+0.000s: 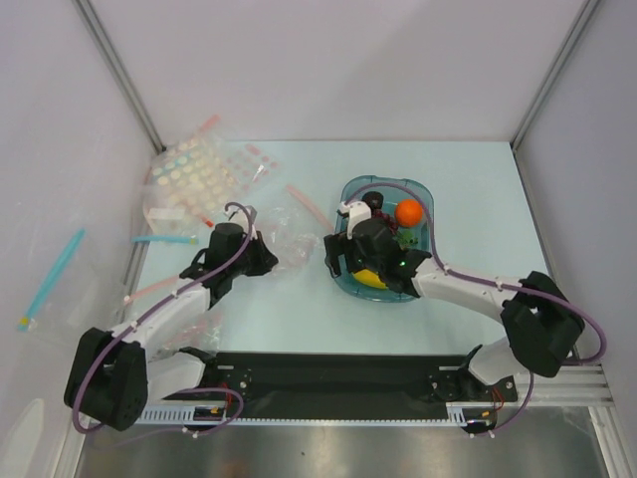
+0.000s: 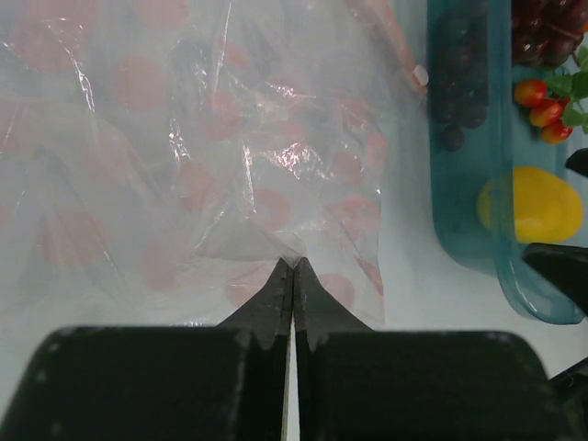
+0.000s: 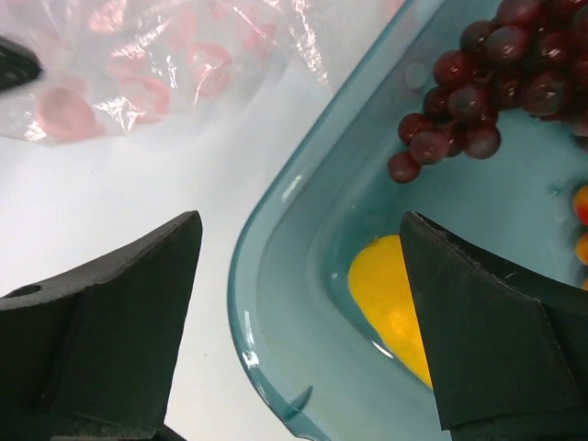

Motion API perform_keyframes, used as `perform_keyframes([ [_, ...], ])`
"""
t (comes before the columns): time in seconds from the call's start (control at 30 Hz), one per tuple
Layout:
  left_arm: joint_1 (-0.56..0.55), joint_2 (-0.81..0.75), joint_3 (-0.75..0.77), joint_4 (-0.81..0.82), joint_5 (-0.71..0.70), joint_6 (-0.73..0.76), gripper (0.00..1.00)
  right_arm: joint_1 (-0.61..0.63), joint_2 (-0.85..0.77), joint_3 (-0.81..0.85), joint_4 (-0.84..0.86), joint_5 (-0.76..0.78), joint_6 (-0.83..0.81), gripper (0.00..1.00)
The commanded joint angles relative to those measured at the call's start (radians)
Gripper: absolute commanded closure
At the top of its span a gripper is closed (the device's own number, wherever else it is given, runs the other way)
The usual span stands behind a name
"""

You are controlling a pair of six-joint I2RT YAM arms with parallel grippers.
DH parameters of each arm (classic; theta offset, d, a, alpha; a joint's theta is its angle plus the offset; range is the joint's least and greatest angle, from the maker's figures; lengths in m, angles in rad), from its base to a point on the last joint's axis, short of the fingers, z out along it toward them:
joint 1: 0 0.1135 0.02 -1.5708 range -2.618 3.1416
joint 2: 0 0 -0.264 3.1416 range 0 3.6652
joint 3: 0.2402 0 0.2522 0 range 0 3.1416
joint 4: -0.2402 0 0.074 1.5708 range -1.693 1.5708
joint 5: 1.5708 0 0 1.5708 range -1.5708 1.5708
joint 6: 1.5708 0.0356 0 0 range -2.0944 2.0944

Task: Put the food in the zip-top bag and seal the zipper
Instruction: Pick up the zipper food storage bag at the center of the board, then move the bin to the center of the board.

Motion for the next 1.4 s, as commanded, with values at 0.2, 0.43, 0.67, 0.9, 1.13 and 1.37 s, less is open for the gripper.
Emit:
perform_keyframes([
  [0.2,-0.005,-0.086,-0.029,0.019,-0.054,0.008,1.0,0.049,0.162,0.176,-0.185,0.283,-0.004,0.08],
  [0.43,-0.005,-0.098,-0.035,0.012,-0.075,0.002,1.0,-0.078,0.159,0.159,-0.262,0.291,0.093,0.18],
  [0.67,-0.005,-0.105,-0.046,0.042,-0.019,0.016,1.0,-0.096,-0.032,0.058,-0.205,0.333,0.091,0.1],
  [0.9,-0.045,-0.1,-0.041,0.046,0.0,0.045,1.0,-0.079,-0.178,-0.042,-0.085,0.307,0.047,0.07],
  [1.13,-0.08,-0.036,0.01,-0.046,-0.106,0.053,1.0,-0.076,-0.223,-0.082,0.059,0.083,-0.022,0.11],
  [1.37,-0.082,-0.046,0.017,-0.09,-0.247,0.047,1.0,-0.069,-0.028,0.101,0.035,-0.034,-0.044,0.14],
])
